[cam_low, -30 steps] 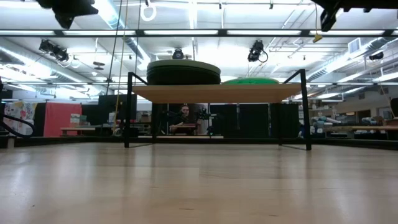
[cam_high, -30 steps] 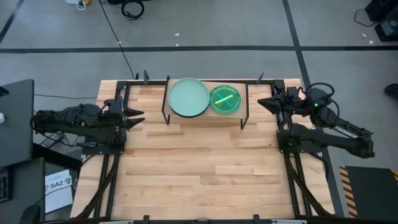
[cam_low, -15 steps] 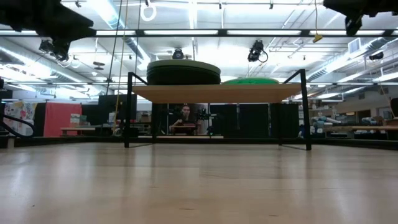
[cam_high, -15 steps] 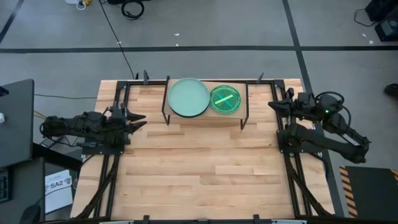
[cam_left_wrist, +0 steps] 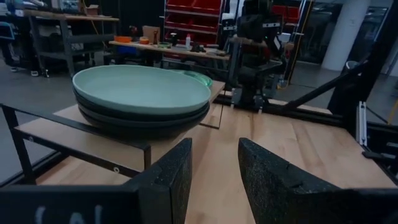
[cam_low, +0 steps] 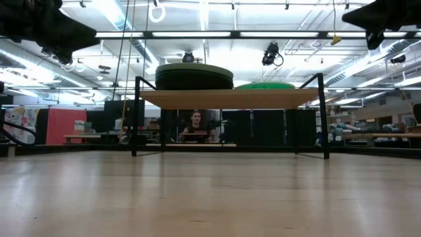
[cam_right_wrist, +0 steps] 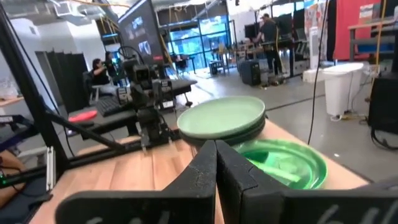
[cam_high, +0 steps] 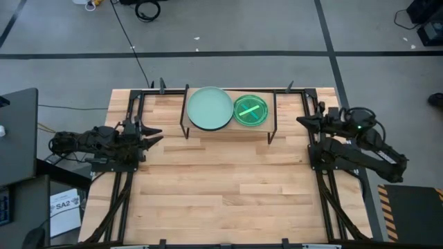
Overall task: Place and stack plates onto a shelf
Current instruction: Return to Home Position
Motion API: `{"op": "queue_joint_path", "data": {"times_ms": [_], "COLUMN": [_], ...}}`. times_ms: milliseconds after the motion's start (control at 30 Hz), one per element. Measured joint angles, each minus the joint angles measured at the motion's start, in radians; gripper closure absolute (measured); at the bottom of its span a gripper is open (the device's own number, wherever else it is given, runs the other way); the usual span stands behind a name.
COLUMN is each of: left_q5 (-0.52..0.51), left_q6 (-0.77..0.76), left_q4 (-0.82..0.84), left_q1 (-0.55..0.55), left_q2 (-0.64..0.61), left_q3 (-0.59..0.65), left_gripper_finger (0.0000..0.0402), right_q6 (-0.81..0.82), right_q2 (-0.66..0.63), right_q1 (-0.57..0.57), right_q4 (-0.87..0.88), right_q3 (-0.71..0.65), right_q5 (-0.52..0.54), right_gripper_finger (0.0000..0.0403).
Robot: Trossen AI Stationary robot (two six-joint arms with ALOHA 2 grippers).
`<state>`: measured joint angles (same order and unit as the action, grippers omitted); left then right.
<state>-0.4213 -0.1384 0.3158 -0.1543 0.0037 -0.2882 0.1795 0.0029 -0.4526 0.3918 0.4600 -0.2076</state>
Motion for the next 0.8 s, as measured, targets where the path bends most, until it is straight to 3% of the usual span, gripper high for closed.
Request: {"op": "queue_joint_path", "data": {"times_ms": [233, 800], "left_q5": [0.0, 0.026], "left_q6": [0.018, 0.03], "left_q4": [0.003, -0.023], "left_q1": [0.0, 0.0], "left_q2": [0.001, 0.002], "left_q3": [0.0, 0.001], "left_gripper_finger": [0.0265, 0.0265], "right_q6": [0.021, 0.027], "right_q2": [0.0, 0.0], "right_q1": [0.0, 0.0], "right_q4": [-0.046, -0.549], "right_q3": [-0.075, -0.408], "right_q5": [-0.003, -0.029], "right_gripper_finger": [0.0396, 0.0394]}}
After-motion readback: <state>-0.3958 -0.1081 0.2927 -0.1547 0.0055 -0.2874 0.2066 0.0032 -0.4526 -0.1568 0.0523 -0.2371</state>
